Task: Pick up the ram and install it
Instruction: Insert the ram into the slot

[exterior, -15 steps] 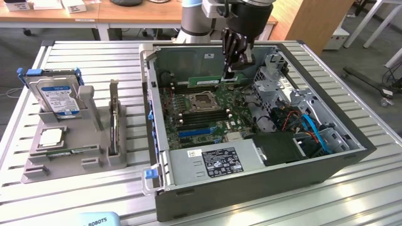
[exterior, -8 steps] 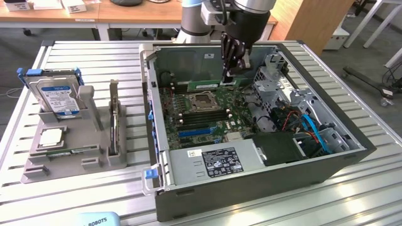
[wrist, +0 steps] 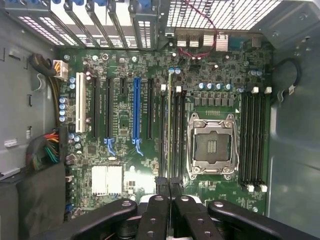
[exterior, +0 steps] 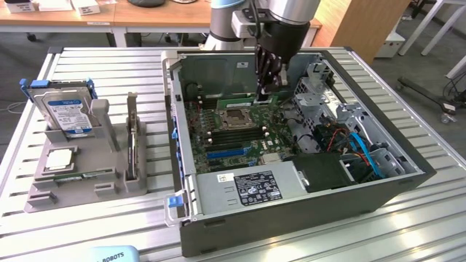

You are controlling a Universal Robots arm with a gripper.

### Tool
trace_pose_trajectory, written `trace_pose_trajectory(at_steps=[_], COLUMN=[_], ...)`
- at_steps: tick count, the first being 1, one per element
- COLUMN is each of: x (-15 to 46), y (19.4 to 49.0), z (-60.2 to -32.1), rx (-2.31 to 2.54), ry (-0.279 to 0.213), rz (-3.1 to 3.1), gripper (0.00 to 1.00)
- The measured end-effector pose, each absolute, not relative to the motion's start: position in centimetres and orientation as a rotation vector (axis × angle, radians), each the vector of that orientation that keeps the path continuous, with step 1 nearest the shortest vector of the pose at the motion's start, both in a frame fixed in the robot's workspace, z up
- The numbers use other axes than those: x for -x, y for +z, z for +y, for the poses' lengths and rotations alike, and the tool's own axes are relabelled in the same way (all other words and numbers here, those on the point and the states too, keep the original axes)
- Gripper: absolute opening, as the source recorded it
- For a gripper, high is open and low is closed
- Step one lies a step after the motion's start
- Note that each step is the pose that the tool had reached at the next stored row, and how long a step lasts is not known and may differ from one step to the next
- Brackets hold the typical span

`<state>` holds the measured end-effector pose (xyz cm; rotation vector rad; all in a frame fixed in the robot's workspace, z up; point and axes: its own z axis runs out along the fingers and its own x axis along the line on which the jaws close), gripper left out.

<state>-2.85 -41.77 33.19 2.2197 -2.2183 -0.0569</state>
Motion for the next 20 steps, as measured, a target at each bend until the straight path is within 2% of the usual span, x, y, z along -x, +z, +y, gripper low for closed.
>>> trace_pose_trajectory(at_steps=[20], x=[2.9], y=[30.3], z=[-41.8], rx=[-2.22], ry=[-0.057], rz=[-2.218], gripper=[0.11])
